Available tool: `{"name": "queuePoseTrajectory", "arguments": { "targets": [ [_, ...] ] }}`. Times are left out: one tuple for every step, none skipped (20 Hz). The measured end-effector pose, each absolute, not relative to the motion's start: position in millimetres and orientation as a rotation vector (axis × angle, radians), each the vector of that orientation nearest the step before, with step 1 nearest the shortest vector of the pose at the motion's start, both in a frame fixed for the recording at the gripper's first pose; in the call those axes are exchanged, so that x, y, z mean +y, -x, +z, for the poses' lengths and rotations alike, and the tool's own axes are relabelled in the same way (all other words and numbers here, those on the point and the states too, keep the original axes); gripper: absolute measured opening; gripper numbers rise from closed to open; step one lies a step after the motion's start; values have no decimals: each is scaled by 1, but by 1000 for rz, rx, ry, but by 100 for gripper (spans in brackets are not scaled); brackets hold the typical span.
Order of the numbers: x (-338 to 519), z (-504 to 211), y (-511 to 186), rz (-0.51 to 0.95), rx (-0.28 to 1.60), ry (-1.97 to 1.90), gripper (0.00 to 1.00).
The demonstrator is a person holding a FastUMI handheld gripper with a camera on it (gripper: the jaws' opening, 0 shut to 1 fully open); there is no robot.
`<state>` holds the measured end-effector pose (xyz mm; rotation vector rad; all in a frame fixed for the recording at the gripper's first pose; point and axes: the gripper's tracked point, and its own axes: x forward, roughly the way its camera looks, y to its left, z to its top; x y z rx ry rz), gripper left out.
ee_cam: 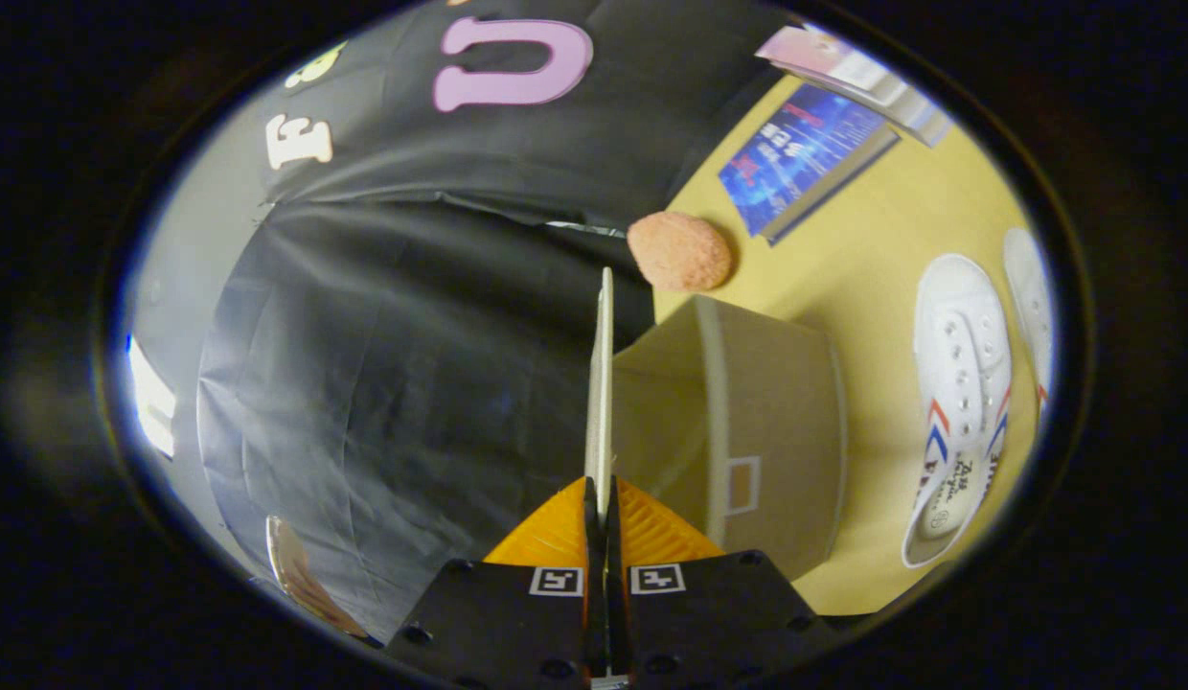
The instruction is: Open the storage box then place both shoes into the box .Put the left shoe in first, then the right shoe, with the right side of both shoes facing outward in a uniform manner.
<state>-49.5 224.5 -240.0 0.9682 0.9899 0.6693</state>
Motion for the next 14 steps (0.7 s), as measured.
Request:
{"name": "queuePoseTrajectory", "arguments": {
  "targets": [
    [237,-227,47,700,977,-938,5],
    [250,-216,42,730,970,-911,6],
    [263,-204,39,757,962,-897,6],
    [279,-196,35,778,961,-889,6],
    [292,-191,33,798,962,-883,6],
    [306,-188,30,812,969,-875,6],
    [318,-185,30,820,977,-867,6],
    [332,-182,31,832,983,-857,6],
    [346,-181,29,840,988,-856,6],
    [359,-179,28,844,996,-860,6],
    [370,-177,28,843,1005,-862,6],
    [381,-177,28,841,1012,-865,6],
    [390,-178,29,839,1014,-869,6],
    [401,-179,29,836,1019,-871,6]
  ]
}}
